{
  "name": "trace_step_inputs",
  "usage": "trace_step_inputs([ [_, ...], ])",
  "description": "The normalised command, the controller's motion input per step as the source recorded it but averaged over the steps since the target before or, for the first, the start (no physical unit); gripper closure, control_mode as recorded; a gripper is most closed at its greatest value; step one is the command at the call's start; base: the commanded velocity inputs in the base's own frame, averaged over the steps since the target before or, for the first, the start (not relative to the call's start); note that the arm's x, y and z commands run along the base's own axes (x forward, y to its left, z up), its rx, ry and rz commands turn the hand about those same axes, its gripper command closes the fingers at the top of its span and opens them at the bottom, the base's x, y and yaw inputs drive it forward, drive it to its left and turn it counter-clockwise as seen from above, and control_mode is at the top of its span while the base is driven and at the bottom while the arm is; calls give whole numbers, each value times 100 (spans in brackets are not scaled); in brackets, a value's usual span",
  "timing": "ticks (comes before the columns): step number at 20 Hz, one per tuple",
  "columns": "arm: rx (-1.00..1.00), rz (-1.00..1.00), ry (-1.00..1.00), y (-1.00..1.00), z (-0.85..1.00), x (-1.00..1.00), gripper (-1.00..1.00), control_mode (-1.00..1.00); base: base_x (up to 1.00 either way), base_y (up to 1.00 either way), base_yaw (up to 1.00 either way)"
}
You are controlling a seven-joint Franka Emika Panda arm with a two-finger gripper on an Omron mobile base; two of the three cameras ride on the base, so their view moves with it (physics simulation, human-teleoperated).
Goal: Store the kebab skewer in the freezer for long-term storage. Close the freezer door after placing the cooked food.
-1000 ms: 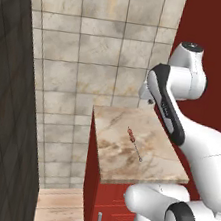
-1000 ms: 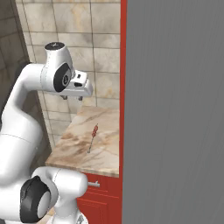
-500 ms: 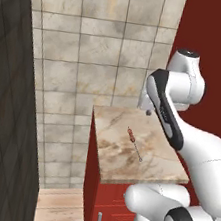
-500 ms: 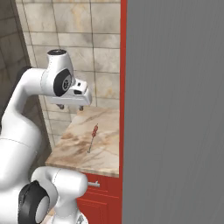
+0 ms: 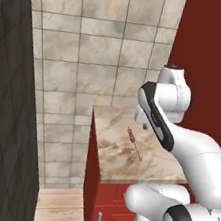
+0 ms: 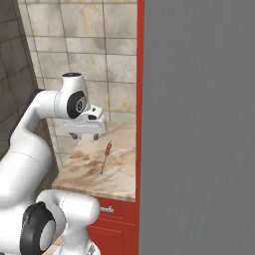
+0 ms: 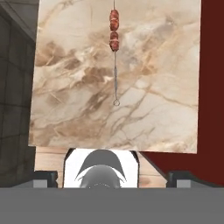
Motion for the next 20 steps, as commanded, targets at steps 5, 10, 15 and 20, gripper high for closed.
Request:
trace_step_inputs([
  [5,-2,0,0,-1,-71,0,-100,-100,0,0,0],
  [10,0,0,0,-6,-55,13,-100,-100,0,0,0],
  [15,0,0,0,-15,-59,24,-100,-100,0,0,0],
  [20,-2,0,0,-7,-38,23,-100,-100,0,0,0],
])
